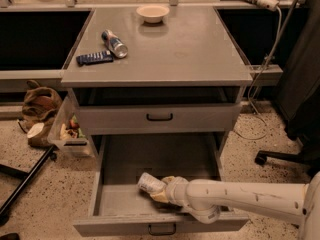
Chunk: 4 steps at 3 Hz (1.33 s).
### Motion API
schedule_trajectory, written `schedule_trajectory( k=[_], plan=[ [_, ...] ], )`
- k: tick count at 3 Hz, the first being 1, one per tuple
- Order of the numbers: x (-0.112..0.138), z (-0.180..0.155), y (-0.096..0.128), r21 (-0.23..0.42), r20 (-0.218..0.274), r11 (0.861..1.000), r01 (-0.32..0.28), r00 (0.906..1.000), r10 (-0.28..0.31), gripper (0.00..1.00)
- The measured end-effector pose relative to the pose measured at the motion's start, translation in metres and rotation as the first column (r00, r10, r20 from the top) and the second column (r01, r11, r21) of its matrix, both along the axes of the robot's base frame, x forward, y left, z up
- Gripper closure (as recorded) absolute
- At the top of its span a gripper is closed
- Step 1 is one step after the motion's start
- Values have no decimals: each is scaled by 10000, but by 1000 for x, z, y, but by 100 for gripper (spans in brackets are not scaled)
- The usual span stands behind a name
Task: Place blue plastic bottle into middle drawer
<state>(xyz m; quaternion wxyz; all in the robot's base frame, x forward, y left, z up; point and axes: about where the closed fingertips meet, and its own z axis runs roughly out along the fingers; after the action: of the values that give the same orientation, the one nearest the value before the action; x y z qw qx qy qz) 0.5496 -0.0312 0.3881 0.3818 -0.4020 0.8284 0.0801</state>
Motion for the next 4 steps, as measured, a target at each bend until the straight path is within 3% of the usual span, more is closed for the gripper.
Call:
schedule_trajectory(
  k=[3,4],
  plan=[
    [0,0,0,0,0,10000,-1,10000,1,10],
    [0,0,0,1,0,10000,-1,10000,1,0]
  ],
)
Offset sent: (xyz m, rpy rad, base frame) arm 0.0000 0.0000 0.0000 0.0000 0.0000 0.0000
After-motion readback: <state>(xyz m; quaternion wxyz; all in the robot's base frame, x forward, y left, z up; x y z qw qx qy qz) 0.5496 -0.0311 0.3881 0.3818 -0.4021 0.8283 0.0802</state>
